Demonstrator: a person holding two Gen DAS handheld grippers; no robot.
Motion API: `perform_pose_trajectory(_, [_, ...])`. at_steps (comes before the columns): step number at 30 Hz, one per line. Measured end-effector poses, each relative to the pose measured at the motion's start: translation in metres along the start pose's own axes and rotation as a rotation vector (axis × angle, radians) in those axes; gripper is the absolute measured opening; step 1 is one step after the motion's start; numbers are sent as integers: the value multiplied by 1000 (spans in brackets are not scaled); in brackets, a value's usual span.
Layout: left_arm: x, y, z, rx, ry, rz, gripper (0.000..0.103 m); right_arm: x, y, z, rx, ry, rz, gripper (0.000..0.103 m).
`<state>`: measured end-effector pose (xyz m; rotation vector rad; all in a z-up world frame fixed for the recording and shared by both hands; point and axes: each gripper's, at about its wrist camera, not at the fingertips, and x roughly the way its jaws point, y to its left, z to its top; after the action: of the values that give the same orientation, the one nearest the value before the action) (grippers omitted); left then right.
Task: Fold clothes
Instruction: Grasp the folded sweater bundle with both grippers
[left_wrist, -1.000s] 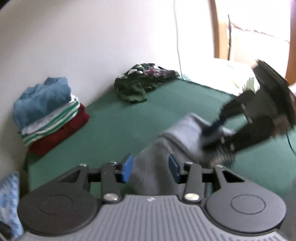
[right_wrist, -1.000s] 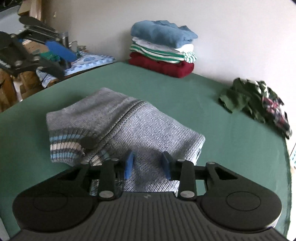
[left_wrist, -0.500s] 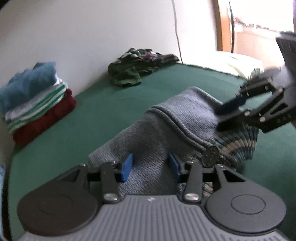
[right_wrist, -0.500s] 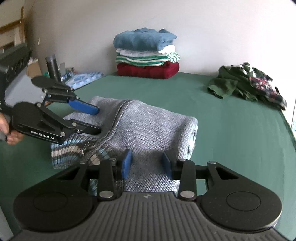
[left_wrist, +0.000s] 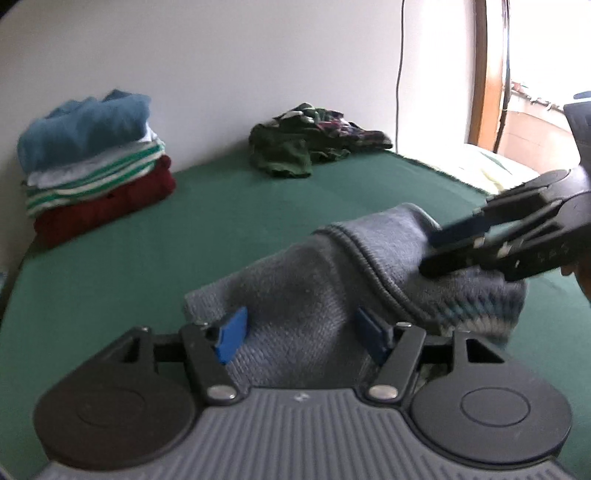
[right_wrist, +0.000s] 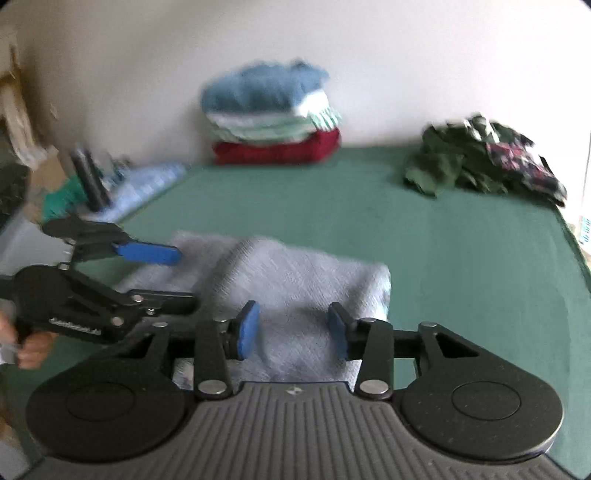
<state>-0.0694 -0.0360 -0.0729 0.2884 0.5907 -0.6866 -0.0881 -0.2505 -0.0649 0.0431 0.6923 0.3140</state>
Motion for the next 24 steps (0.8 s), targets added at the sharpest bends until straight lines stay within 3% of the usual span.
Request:
perform_pose_trajectory(4, [-3,-4,0,17,4,15,75,-6,2,-2,-5,-2,-12,46])
perform_pose_trajectory(6, [-7,0,2,-5,12,28,85,-12,0,-1,22,-3,-23,47])
perform_pose_trajectory(8, [-11,8,2,-54,19,56,95,-19,-5,-3,82,-15,-42,54])
perform_pose_trajectory(9, [-15,14,1,-90,19,66,95,-20,-7,-5,108,-13,-56,66])
perform_pose_trajectory(10, [-18,19,-1,-125,18,76,95,-18,-8,-6,129,-5,-69,70])
perform_pose_trajectory(11, [-19,25,-2,-161,27,78,97,-16,-10,-7,149,4,-83,70])
perform_pose_trajectory(20, [-3,52,-15,-396,114,-34,99,1,-32,-24,408,54,-33,75])
perform_pose_trajectory(24, [2,56,-22,-457,130,-81,101,0,-31,-27,411,52,-27,76])
